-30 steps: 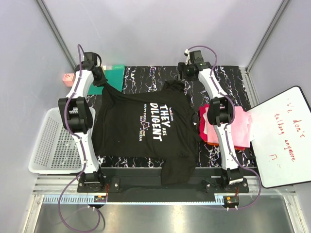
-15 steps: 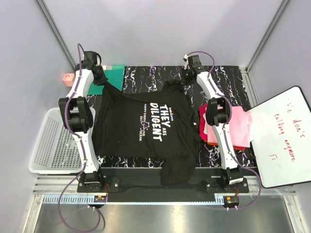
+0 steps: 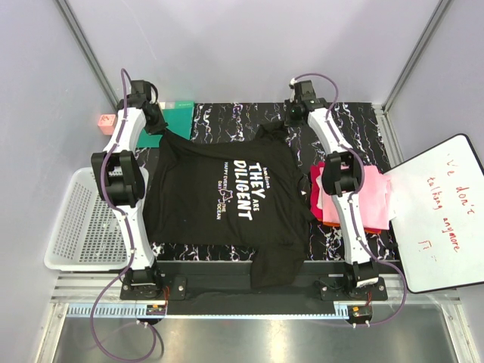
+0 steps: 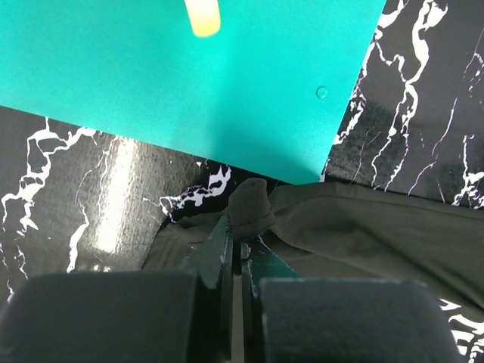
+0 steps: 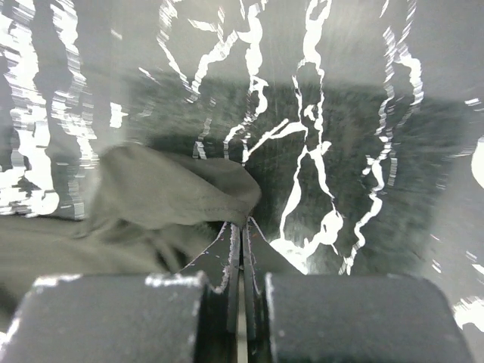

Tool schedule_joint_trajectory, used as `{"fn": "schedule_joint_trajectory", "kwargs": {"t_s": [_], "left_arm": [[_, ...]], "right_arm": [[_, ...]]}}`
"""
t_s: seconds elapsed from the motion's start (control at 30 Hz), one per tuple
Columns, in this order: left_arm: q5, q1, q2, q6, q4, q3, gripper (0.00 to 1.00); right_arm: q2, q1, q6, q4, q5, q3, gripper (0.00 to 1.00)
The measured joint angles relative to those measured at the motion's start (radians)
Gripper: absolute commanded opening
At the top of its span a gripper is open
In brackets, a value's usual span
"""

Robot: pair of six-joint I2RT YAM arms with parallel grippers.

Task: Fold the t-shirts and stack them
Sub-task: Fold the tshirt

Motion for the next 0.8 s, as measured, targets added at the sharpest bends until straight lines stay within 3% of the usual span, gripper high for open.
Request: {"fn": "schedule_joint_trajectory", "kwargs": {"t_s": [0.4,0.8], "left_arm": [[0.0,0.0,-0.108,-0.008,-0.049,-0.083,0.0],[-0.013,0.0,-0.243,-0.014,-0.127,-0.203,0.0]], "right_arm": [[-0.362,0.0,0.0,0.021,0.014,-0.173,0.0],[-0.634,0.0,0.046,-0.059,-0.055,-0.608,0.0]]}}
